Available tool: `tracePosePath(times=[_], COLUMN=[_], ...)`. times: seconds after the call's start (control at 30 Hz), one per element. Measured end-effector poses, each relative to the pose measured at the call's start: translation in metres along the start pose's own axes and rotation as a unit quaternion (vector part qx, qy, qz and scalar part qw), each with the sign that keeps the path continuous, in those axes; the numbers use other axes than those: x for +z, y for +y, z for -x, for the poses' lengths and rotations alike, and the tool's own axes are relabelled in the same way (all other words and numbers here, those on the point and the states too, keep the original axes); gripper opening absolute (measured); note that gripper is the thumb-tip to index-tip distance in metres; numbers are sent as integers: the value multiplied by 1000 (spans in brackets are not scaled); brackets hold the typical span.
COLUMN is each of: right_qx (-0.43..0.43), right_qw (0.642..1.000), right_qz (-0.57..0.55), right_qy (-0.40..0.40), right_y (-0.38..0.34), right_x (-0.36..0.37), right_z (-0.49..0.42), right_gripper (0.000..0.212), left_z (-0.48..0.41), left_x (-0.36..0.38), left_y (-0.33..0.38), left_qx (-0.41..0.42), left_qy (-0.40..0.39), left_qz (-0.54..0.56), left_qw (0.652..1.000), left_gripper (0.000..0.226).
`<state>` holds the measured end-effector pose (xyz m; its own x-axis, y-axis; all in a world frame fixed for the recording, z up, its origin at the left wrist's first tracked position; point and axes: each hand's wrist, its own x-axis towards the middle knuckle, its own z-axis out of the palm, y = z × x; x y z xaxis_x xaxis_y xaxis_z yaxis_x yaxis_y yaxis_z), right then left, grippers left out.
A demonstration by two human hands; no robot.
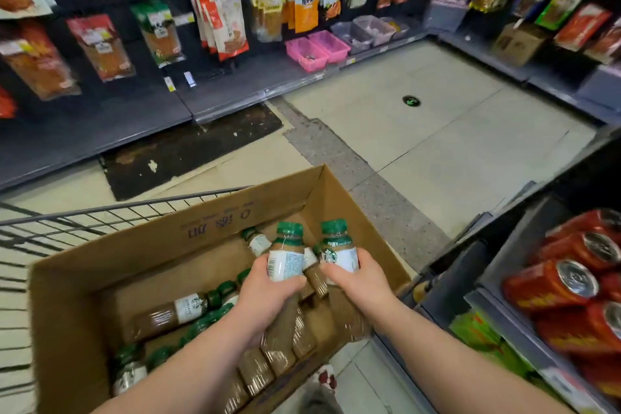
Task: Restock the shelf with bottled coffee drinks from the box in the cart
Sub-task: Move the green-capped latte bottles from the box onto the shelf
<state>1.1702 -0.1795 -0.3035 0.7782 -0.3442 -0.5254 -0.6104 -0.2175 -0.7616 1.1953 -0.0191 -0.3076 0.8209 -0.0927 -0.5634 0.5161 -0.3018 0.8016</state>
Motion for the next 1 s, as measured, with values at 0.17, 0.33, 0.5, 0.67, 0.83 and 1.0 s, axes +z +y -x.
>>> tracePosePath(times=[0.17,0.33,0.5,0.67,0.83,1.0], right_qx=[-18,-13,1,1,10,18], right_qw=[996,982,959,928,892,859], right_qz=[-55,-105,-133,-161,-197,-221], right_qy=[68,158,250,337,406,461], right_y=[-4,4,30,61,98,154], right_x=[-1,-16,-49,-87,-118,-148], right_z=[63,121,182,246,317,403], right_gripper=[43,42,44,29,25,23], left_z=[35,68,109,161,223,306], left_x=[-13,1,43,93,141,195], left_y=[7,13,21,26,17,-12], left_qx=[68,108,144,181,211,228], left_qy=[-48,-119,-209,-289,-360,-433], left_qz=[-6,-10,-42,-74,-82,-93], left_qw=[996,987,966,937,905,867], left_gripper=[51,50,44,43,41,41])
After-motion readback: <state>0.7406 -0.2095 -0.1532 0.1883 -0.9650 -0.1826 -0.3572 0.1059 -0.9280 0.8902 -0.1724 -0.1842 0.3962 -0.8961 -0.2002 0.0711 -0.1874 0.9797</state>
